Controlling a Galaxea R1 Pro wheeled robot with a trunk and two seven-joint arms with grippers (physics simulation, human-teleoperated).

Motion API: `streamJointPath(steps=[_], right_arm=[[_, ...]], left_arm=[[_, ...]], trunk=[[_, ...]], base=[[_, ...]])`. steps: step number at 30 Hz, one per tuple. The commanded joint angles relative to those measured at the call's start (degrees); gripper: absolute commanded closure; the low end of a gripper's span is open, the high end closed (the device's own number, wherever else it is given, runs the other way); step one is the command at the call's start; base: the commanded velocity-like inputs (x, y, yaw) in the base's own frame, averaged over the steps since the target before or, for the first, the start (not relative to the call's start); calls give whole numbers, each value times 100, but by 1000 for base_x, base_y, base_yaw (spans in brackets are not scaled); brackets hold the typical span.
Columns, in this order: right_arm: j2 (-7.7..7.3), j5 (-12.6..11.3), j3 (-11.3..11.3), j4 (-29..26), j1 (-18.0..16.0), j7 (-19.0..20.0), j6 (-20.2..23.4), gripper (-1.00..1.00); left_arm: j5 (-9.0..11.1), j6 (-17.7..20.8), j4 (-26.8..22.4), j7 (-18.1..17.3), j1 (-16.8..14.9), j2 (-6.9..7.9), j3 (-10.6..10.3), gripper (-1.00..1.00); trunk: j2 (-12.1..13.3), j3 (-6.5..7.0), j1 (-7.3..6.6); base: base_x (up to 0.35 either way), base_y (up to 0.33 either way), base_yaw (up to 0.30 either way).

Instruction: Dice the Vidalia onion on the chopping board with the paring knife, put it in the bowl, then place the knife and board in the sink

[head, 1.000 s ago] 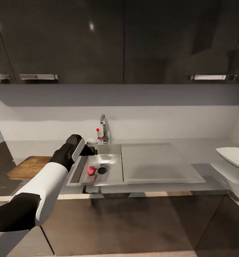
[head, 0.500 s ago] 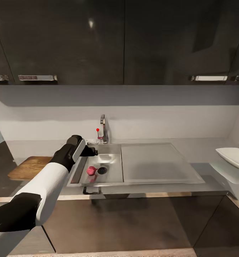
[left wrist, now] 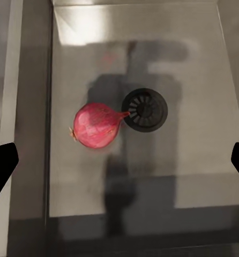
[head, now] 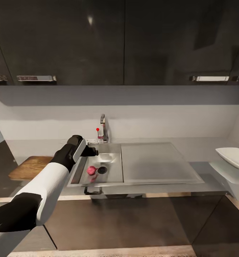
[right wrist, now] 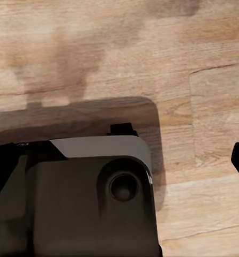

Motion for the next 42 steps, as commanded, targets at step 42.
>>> streamJointPath(steps=[42], right_arm=[[28, 57, -46, 3, -4, -16, -24, -100]], left_arm=[[60, 35, -45, 54, -4, 4, -21, -100]], trunk=[[1681, 379, -923]], base=[[0, 0, 0]])
